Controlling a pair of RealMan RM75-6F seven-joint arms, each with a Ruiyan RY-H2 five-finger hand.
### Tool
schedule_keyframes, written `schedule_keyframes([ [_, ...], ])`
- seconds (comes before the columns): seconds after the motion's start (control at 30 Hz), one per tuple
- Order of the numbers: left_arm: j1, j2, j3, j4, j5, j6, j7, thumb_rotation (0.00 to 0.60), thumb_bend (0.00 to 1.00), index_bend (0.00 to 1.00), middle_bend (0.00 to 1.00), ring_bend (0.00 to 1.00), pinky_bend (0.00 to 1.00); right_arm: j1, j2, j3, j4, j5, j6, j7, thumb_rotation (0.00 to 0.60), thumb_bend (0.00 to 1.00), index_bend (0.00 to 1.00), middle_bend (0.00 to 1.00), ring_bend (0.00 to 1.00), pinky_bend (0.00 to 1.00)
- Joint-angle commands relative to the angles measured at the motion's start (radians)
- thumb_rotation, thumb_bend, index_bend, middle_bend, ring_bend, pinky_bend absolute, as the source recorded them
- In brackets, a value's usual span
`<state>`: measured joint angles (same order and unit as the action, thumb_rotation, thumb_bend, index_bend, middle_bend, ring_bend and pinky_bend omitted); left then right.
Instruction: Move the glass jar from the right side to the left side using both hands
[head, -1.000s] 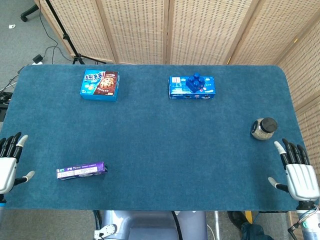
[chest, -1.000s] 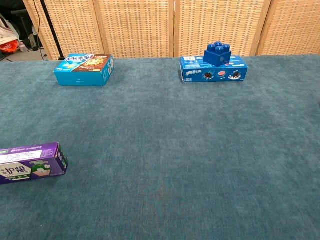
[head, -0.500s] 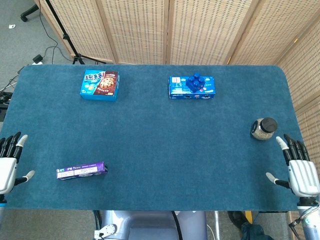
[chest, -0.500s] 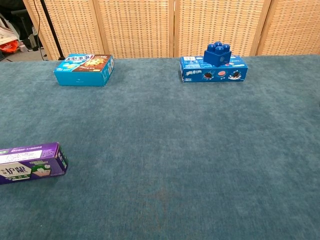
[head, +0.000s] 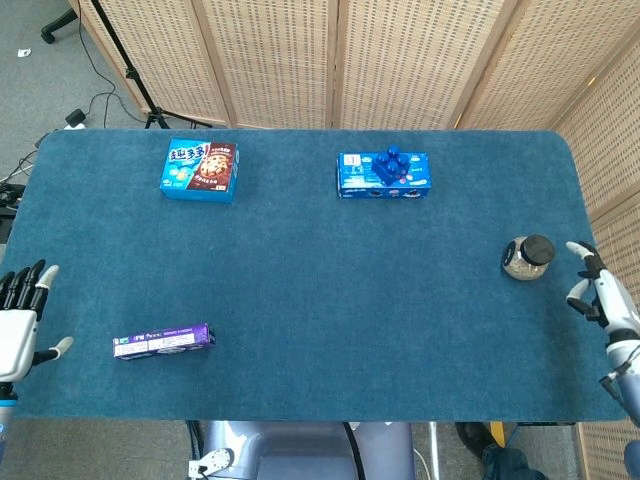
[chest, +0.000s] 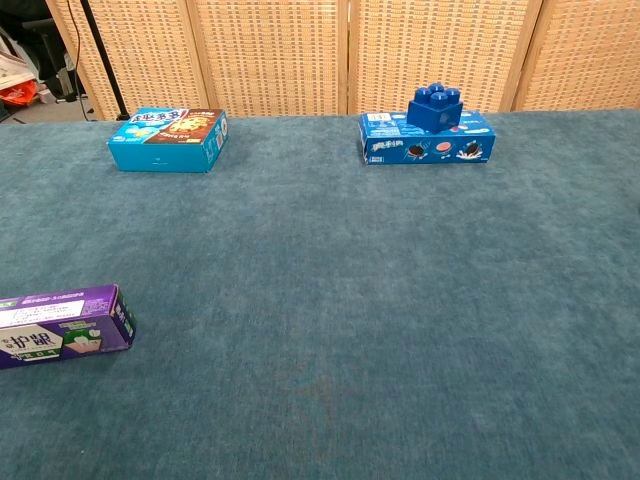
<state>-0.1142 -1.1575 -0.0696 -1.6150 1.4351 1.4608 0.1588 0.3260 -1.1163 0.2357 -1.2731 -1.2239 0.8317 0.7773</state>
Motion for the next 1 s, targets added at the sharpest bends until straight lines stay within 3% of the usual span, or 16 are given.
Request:
schedule_keyframes([
  [0.03, 0.0, 0.002, 0.0, -0.001, 0.0, 0.001, -0.004, 0.6, 0.0, 0.0, 0.0, 0.0, 0.0, 0.062, -0.011, 0.033, 0.096, 0.048, -0.115, 0.1, 0.6, 1.0, 0.11, 0.02, 0.0, 0.19],
  [0.27, -0.001, 0.007, -0.001, 0.001, -0.004, -0.004, -0.014, 0.6, 0.0, 0.0, 0.0, 0.0, 0.0, 0.104, -0.049, 0.068, 0.228, 0.138, -0.264, 0.17, 0.6, 1.0, 0.11, 0.02, 0.0, 0.19],
  [0.53, -0.002, 0.01, 0.001, 0.0, -0.005, -0.008, -0.018, 0.6, 0.0, 0.0, 0.0, 0.0, 0.0, 0.13, -0.088, 0.071, 0.316, 0.146, -0.406, 0.203, 0.6, 1.0, 0.11, 0.04, 0.0, 0.2],
  [0.77, -0.004, 0.008, 0.003, -0.001, -0.005, -0.011, -0.012, 0.6, 0.0, 0.0, 0.0, 0.0, 0.0, 0.139, -0.109, 0.107, 0.354, 0.098, -0.498, 0.286, 0.6, 1.0, 0.11, 0.06, 0.0, 0.2],
  [1.0, -0.006, 0.008, 0.002, -0.001, -0.01, -0.015, -0.012, 0.6, 0.0, 0.0, 0.0, 0.0, 0.0, 0.131, -0.098, 0.159, 0.306, 0.03, -0.541, 0.372, 0.6, 1.0, 0.11, 0.06, 0.0, 0.2],
])
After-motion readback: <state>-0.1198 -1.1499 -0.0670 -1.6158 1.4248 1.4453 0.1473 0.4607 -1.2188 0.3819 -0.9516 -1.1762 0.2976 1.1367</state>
